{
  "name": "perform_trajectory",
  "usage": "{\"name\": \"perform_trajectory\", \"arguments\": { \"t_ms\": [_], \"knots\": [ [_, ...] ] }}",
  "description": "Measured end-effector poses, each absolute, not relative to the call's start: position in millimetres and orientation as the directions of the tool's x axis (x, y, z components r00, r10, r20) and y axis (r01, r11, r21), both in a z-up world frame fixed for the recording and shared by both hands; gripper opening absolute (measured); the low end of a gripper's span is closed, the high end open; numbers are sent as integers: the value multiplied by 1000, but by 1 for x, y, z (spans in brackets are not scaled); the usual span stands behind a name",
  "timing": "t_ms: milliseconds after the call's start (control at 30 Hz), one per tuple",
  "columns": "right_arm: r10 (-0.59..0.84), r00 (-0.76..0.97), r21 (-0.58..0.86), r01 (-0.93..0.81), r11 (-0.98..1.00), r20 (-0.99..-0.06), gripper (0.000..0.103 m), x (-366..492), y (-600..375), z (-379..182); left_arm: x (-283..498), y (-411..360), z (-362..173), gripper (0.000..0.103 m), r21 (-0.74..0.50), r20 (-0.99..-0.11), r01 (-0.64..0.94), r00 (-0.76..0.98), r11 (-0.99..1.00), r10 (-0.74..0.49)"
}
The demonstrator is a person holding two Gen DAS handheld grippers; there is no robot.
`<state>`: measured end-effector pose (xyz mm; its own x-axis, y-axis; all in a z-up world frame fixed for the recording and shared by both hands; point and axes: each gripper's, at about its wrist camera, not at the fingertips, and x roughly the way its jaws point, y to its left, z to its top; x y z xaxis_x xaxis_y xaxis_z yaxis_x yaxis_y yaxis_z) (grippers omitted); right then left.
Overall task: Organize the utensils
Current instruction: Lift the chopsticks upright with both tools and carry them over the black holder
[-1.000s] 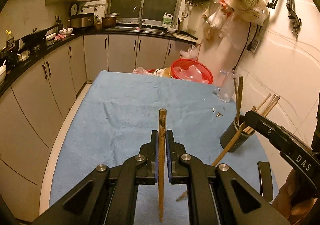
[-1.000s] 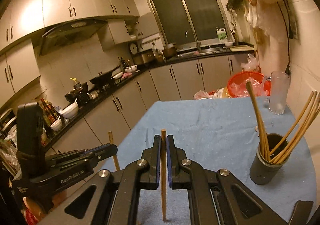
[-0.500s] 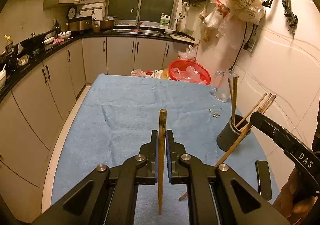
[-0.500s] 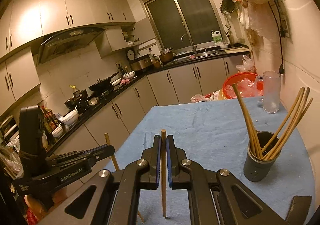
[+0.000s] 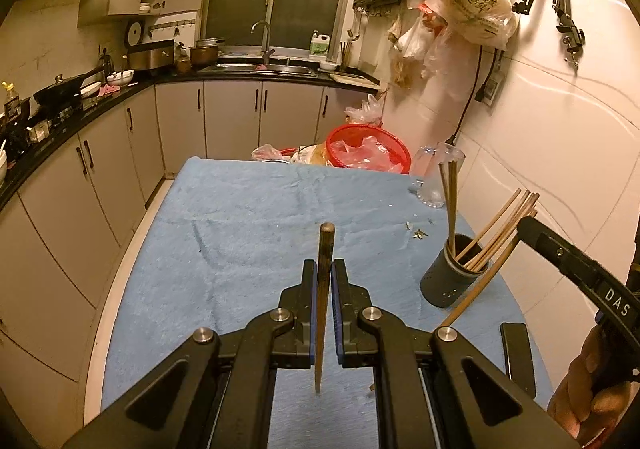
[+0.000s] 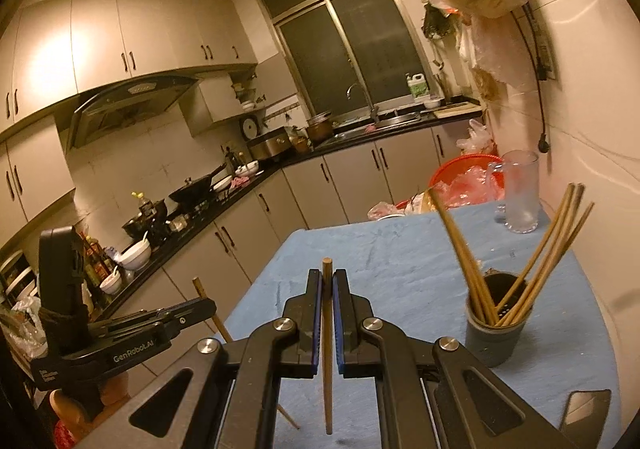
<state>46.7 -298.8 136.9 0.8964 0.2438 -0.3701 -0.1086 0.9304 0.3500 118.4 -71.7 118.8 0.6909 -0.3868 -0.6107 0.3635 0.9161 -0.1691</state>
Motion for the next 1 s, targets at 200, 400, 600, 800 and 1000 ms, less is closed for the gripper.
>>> {"name": "perform_trajectory", "arguments": {
  "t_ms": [200,400,600,800,1000],
  "knots": [
    [208,914,368,-71,927,-348,6,39,-320,144,119,-84,127,7,-162,-601,384,692,909,-399],
    [159,933,368,-31,929,-324,6,30,-339,153,119,-100,136,7,-159,-598,410,683,898,-418],
    [113,947,376,9,926,-301,6,20,-362,160,113,-120,151,7,-145,-583,456,678,878,-448],
    [67,958,381,46,924,-279,6,10,-383,169,110,-145,164,7,-138,-575,502,662,854,-482],
    [18,966,381,84,921,-257,6,5,-405,182,111,-177,182,7,-128,-556,543,653,830,-514]
  ]
}}
